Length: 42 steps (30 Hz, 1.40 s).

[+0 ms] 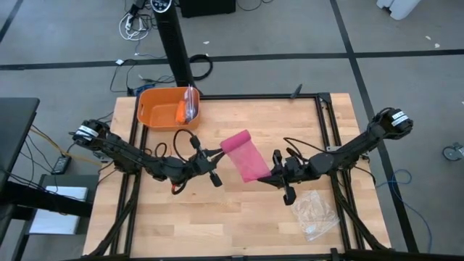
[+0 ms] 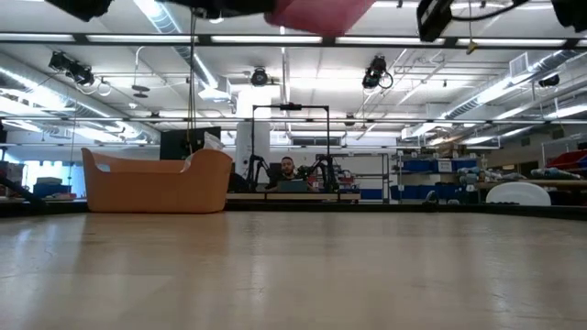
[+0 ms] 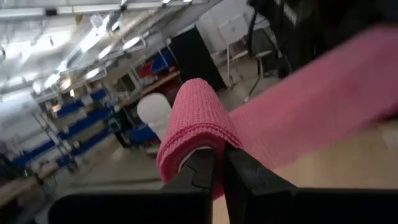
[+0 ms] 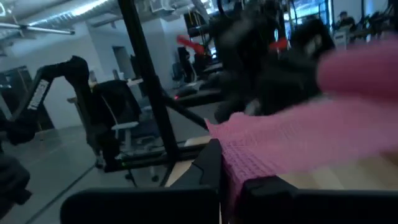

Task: Roll bandage
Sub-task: Roll the pink bandage

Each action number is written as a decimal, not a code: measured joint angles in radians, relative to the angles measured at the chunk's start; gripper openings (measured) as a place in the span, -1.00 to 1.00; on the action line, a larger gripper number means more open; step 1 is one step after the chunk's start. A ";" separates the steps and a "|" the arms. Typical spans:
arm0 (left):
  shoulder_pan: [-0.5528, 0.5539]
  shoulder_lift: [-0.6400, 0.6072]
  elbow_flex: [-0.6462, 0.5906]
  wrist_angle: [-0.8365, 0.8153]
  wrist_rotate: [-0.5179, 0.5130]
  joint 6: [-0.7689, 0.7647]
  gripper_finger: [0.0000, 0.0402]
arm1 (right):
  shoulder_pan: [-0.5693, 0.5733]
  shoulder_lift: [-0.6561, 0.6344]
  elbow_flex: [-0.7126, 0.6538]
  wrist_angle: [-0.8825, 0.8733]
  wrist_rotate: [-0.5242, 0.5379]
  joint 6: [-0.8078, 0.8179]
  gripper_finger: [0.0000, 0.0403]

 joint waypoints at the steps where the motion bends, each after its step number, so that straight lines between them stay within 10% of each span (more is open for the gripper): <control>1: 0.003 0.000 -0.011 0.000 0.000 -0.016 -0.91 | 0.000 0.000 0.022 -0.021 0.002 -0.017 -0.99; 17: -0.044 0.006 -0.057 -0.089 0.158 -0.153 -0.91 | -0.144 0.000 0.385 -0.530 0.031 -0.161 -1.00; 42: -0.116 0.006 0.081 -0.218 0.314 -0.102 -0.91 | -0.217 0.001 0.395 -0.727 0.007 -0.024 -0.95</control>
